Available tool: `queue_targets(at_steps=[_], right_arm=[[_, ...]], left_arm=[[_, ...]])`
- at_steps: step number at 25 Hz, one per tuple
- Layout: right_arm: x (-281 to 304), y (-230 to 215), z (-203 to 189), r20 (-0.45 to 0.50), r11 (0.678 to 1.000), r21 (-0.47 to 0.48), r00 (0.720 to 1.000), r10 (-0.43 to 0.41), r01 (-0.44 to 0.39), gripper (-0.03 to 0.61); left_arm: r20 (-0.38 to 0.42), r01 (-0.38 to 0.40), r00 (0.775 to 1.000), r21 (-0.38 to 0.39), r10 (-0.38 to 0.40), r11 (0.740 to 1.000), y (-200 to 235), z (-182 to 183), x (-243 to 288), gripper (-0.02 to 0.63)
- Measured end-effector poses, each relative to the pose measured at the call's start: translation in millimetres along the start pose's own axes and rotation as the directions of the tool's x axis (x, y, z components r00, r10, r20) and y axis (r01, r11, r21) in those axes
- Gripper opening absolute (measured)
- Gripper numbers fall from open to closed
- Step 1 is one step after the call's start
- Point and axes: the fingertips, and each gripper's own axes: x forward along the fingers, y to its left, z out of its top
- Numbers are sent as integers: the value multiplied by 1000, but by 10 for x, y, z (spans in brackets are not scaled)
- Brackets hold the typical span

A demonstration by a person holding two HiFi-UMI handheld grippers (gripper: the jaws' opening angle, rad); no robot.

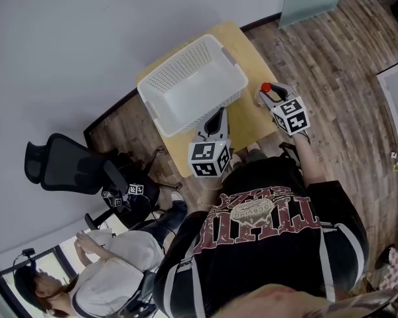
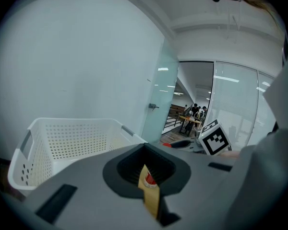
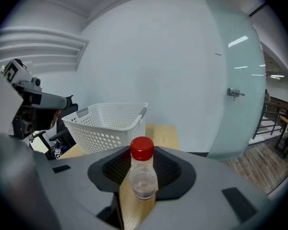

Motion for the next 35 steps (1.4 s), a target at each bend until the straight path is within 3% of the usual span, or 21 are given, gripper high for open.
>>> queue_targets(at_steps=[35], right_arm=[[-116, 47, -36, 7, 1000, -27, 1000, 3, -3, 155]], left_arm=[[-4, 40, 999, 8, -40, 999, -222, 20, 139, 32]])
